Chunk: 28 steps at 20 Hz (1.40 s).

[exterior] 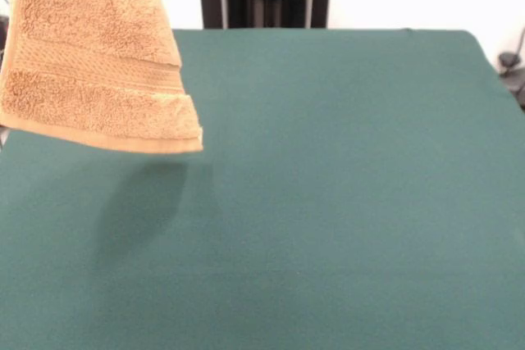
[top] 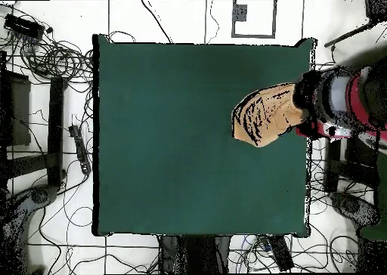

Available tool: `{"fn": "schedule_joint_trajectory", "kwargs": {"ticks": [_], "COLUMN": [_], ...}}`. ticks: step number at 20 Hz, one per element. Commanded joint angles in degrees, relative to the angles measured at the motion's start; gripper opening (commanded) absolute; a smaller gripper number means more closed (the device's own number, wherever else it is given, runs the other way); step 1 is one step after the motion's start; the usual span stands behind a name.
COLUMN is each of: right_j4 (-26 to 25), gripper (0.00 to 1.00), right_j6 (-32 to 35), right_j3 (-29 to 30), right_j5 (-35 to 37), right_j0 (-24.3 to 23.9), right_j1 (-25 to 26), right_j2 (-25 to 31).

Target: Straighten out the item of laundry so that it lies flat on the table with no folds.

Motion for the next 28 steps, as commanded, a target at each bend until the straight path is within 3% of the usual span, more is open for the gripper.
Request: {"fn": "schedule_joint_trajectory", "kwargs": {"ticks": [1, 16, 28], "right_j4": [2.3, -1.9, -9.3], "gripper": [0.0, 0.0, 0.0], "right_j6": [-37.9, -38.5, -39.4], "right_j3": [8.3, 7.5, 2.2], "right_j5": [-1.7, -0.9, -1.6], "right_j0": [-7.3, -9.4, -8.7], "right_j1": [-6.5, -7.2, -3.0], "right_j2": [15.3, 18.7, 19.8]}}
